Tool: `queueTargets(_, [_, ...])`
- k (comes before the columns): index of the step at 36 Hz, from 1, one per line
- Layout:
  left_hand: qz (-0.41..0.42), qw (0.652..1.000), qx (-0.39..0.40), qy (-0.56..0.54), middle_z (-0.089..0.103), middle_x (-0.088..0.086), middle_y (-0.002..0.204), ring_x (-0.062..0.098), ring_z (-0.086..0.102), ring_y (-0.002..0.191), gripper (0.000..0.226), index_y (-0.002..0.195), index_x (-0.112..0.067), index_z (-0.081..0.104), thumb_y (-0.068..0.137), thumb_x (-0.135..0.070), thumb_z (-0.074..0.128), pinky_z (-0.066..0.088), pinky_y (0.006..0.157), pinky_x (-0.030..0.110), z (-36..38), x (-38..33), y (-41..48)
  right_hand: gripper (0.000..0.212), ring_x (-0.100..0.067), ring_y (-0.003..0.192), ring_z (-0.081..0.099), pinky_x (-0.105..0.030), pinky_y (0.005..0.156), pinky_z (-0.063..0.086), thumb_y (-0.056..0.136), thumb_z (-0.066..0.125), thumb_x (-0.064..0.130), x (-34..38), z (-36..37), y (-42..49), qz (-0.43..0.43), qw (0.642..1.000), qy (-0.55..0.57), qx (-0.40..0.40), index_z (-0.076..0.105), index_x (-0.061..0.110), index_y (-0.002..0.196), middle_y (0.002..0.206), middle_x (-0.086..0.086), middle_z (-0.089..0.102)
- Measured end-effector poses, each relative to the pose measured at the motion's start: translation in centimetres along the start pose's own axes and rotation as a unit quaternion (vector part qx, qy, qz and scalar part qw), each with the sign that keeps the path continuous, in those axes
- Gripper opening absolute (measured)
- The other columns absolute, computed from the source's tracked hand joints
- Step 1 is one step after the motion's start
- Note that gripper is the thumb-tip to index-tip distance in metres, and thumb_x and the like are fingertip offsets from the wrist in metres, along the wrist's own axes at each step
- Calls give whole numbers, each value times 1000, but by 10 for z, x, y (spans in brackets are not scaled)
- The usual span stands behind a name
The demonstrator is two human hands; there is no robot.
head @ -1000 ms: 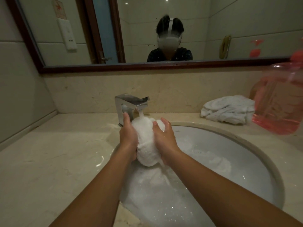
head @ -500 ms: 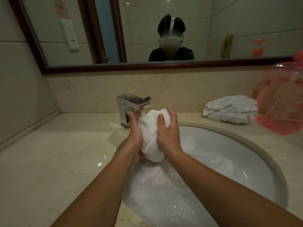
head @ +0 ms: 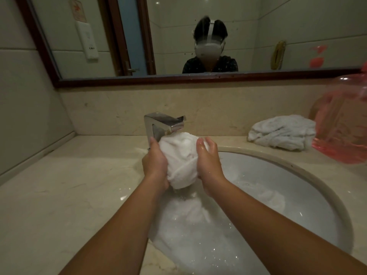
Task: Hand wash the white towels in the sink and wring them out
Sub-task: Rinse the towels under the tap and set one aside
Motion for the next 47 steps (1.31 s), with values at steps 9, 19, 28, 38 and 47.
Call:
queueTargets(9, [29, 999, 20, 11, 77, 8, 119, 30, 74, 108, 82, 132, -17, 69, 98, -81, 31, 61, 96, 49, 1, 0, 4, 89, -27, 128, 65, -55, 111, 53, 74, 53, 91, -14, 15, 8, 40, 996, 60, 57, 54, 41, 148, 142, 5, 66])
queueTargets(19, [7, 992, 100, 81, 79, 9, 112, 28, 74, 104, 82, 115, -22, 72, 91, -89, 32, 61, 82, 38, 13, -3, -14, 44, -14, 117, 59, -38, 104, 50, 113, 36, 53, 18, 9, -4, -67, 997, -20, 19, 53, 30, 146, 117, 16, 61])
queueTargets(28, [-25, 996, 70, 58, 78, 10, 107, 29, 74, 97, 83, 127, -11, 70, 95, -82, 42, 58, 74, 34, 12, 3, -4, 49, -19, 123, 61, -46, 112, 51, 113, 35, 55, 9, 7, -2, -7, 1000, 1, 7, 49, 33, 153, 133, 7, 61])
queueTargets(38, [-16, 997, 53, 53, 79, 10, 109, 29, 75, 99, 82, 128, -12, 70, 96, -82, 41, 61, 78, 36, 9, 5, 3, 52, -25, 130, 59, -53, 114, 49, 111, 35, 58, 2, 9, -1, 15, 1000, 6, 8, 44, 32, 156, 141, 3, 58])
queueTargets(47, [9, 998, 49, 31, 79, 9, 107, 29, 76, 97, 70, 122, -12, 71, 96, -75, 53, 62, 79, 37, 10, 2, 5, 53, -26, 132, 59, -55, 114, 49, 109, 38, 61, 3, 9, -5, 15, 1000, 9, 17, 44, 34, 155, 144, 3, 59])
Point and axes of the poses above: each hand's wrist, its own y-axis towards the middle knuckle, its own z-axis out of the palm, x = y × z, the point moved 6 cm from there along y, towards the middle knuckle
